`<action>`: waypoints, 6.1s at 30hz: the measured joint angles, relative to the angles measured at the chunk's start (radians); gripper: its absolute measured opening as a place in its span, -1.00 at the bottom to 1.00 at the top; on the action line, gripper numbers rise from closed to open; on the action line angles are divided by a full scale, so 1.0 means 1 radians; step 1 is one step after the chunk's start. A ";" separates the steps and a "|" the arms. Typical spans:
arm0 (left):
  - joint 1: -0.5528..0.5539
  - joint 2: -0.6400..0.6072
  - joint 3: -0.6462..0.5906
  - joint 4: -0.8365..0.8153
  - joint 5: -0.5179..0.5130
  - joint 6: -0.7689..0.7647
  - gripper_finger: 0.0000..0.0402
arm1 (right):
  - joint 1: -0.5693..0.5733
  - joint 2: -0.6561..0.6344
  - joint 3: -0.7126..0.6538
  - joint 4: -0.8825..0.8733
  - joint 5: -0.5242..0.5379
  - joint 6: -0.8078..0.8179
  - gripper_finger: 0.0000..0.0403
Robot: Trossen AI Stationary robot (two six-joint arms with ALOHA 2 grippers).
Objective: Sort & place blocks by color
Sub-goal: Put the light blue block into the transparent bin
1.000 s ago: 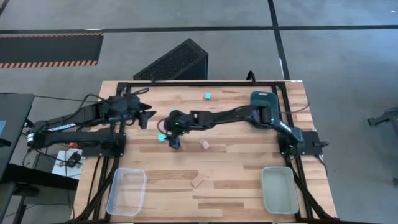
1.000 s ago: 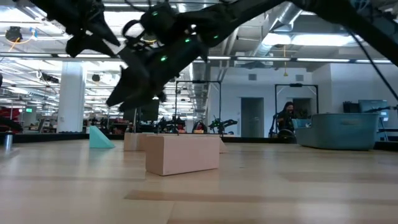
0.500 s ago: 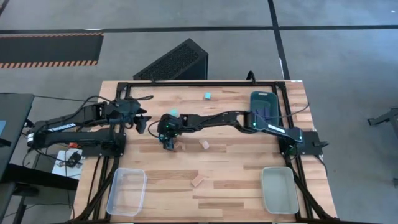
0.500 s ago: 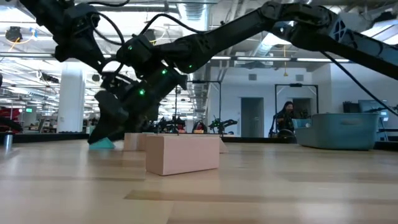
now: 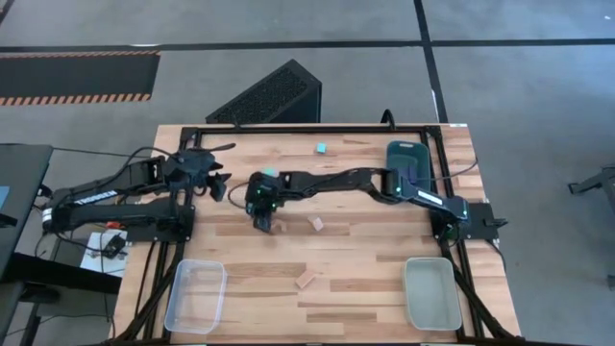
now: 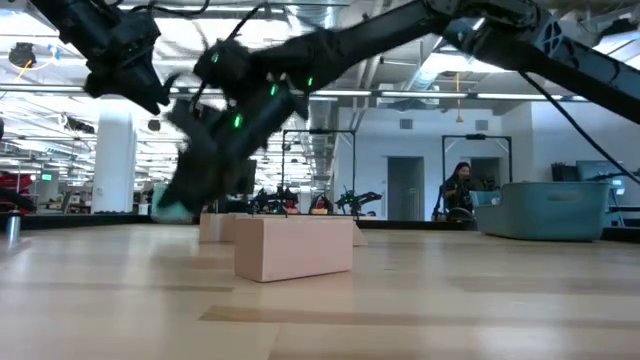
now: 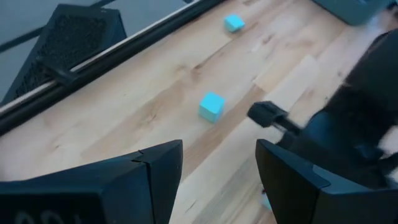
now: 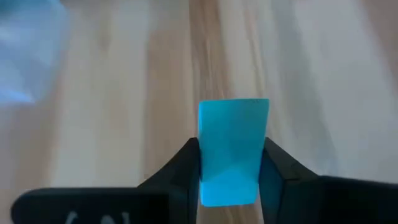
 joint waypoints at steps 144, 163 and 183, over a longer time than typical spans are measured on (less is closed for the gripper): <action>-0.221 0.586 0.133 0.890 0.111 0.020 -0.47 | 0.031 -1.169 -1.116 0.129 0.380 0.236 0.12; -0.659 0.290 0.133 -0.266 0.108 -0.740 -0.46 | -0.216 -0.840 -1.022 0.157 0.222 0.384 0.03; -1.055 0.455 0.129 -0.273 0.339 -1.006 -0.27 | -0.491 -0.314 -0.371 -0.397 0.240 0.124 -0.16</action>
